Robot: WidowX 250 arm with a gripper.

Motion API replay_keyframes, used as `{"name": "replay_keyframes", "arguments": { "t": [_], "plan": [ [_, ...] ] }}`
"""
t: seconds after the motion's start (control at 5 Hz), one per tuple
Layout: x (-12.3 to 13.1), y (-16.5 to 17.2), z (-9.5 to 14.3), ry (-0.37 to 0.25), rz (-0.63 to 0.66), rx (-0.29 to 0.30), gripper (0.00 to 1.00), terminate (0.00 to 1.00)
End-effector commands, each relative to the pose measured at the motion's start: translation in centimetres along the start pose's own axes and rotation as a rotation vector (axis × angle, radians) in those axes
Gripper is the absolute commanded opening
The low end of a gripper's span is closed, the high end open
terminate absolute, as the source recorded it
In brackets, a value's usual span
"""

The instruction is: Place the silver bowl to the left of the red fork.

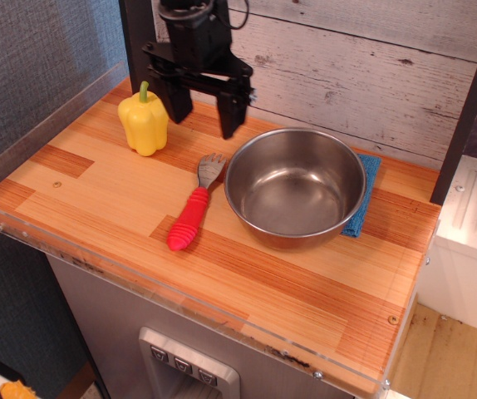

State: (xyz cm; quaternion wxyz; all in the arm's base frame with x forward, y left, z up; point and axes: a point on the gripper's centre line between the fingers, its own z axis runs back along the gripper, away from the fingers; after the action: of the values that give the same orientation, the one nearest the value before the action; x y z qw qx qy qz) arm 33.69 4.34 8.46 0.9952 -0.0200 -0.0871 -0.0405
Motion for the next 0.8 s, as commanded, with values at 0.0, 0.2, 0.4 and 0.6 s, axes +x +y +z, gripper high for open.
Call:
{"name": "replay_keyframes", "arguments": {
  "t": [0.0,0.2,0.4,0.6],
  "plan": [
    [1.1,-1.2,-1.0,-0.006,-0.056,0.047,1.00,0.00],
    [1.5,-1.8,-2.1,0.022,-0.083,0.064,1.00,0.00],
    [1.7,-2.2,-2.9,0.038,-0.095,0.067,1.00,0.00],
    [1.9,-2.4,-2.8,0.024,-0.108,0.070,0.00,0.00]
  ]
}}
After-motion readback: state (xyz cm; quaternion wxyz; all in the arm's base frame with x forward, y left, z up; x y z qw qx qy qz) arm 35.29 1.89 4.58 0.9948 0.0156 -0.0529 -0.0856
